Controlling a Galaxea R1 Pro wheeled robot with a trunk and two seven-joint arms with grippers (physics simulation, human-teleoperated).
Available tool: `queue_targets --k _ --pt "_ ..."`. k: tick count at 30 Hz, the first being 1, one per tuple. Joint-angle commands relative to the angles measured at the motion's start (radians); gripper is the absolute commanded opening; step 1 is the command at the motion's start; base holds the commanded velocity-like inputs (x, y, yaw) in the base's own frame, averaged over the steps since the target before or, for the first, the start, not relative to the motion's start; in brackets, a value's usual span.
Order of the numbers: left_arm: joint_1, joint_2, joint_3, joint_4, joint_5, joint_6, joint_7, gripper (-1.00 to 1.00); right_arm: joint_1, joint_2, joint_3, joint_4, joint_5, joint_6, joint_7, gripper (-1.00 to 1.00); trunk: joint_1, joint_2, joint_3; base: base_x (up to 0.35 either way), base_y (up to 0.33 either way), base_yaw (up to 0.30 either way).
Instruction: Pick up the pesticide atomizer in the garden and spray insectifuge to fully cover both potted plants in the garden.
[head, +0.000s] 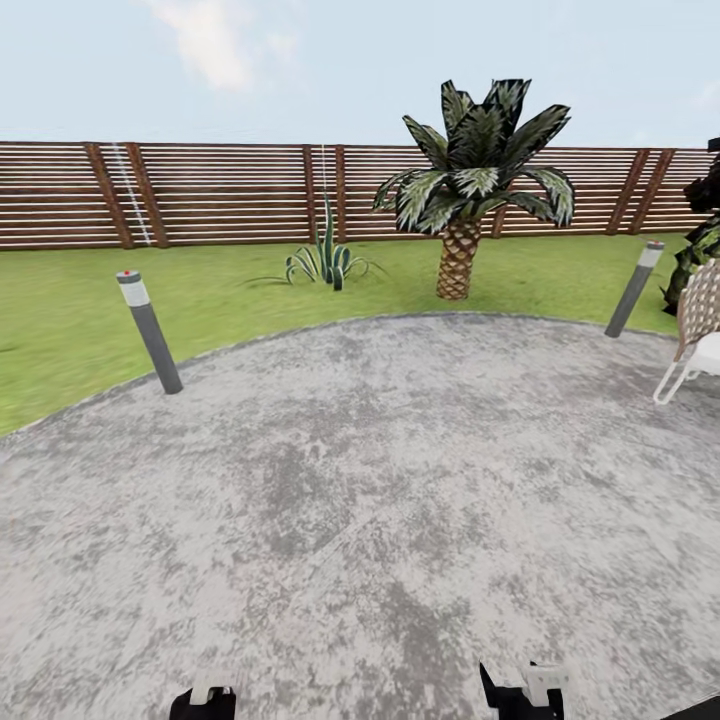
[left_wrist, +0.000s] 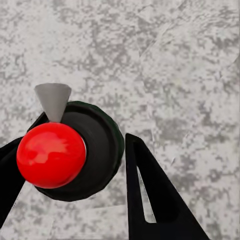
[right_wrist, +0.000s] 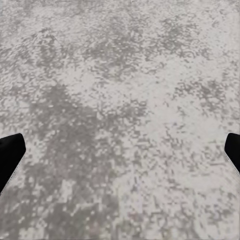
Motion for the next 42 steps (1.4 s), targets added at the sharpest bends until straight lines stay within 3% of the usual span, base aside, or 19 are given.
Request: queue_targets --k 1,22,42 --pt "-0.001 0.000 0.005 0.001 -0.005 -0.004 0.000 -1.00 -0.001 0.000 0.008 0.001 -0.011 -0.003 0.005 1.00 0.000 0.000 -0.001 0.340 0.000 0.000" --pt "-0.001 0.001 0.005 0.000 -0.005 -0.004 0.000 -1.00 -0.001 0.000 0.008 0.001 -0.010 -0.004 0.004 1.00 0.000 0.000 -0.001 0.340 0.000 0.015" --pt "-0.001 0.001 0.005 0.001 -0.005 -0.004 0.000 -1.00 -0.001 0.000 0.008 0.001 -0.010 -0.004 0.004 1.00 0.000 0.000 -0.001 0.340 0.000 0.259"
